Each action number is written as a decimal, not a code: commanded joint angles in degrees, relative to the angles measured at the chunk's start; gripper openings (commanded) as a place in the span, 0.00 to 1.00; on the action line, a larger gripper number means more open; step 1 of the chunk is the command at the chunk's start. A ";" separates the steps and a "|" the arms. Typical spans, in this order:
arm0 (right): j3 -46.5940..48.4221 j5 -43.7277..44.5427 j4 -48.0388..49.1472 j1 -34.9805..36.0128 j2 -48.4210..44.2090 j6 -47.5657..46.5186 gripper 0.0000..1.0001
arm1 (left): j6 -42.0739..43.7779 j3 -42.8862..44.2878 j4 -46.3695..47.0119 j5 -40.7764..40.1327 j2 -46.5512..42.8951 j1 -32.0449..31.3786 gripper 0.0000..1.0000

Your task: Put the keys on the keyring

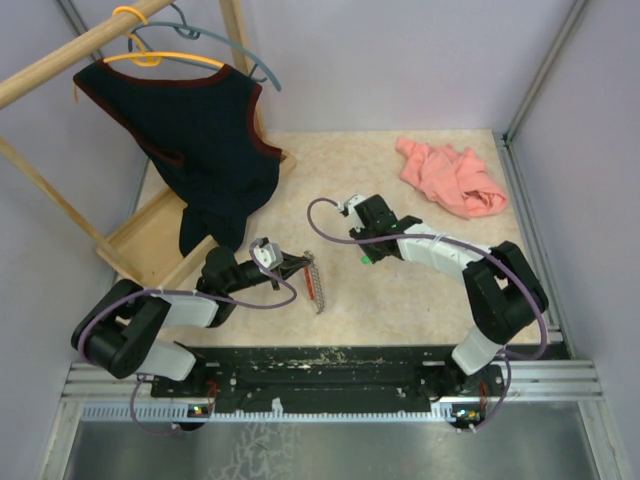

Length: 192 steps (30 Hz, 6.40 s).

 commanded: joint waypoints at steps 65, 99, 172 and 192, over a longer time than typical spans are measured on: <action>-22.01 -24.63 46.70 2.19 -8.60 -8.33 0.00 | 0.46 -0.08 0.23 0.24 -2.63 0.25 0.00; -34.47 -17.07 37.05 2.45 -35.09 9.98 0.00 | 0.23 -1.33 2.63 -0.38 -3.50 0.34 0.00; 15.58 -26.61 -7.02 -5.93 15.55 12.72 0.35 | 0.80 -1.44 1.62 -1.01 -4.22 0.34 0.00; 18.15 -31.86 -9.72 -6.33 19.87 10.32 0.22 | 0.75 -1.20 1.49 -0.73 -4.04 0.35 0.00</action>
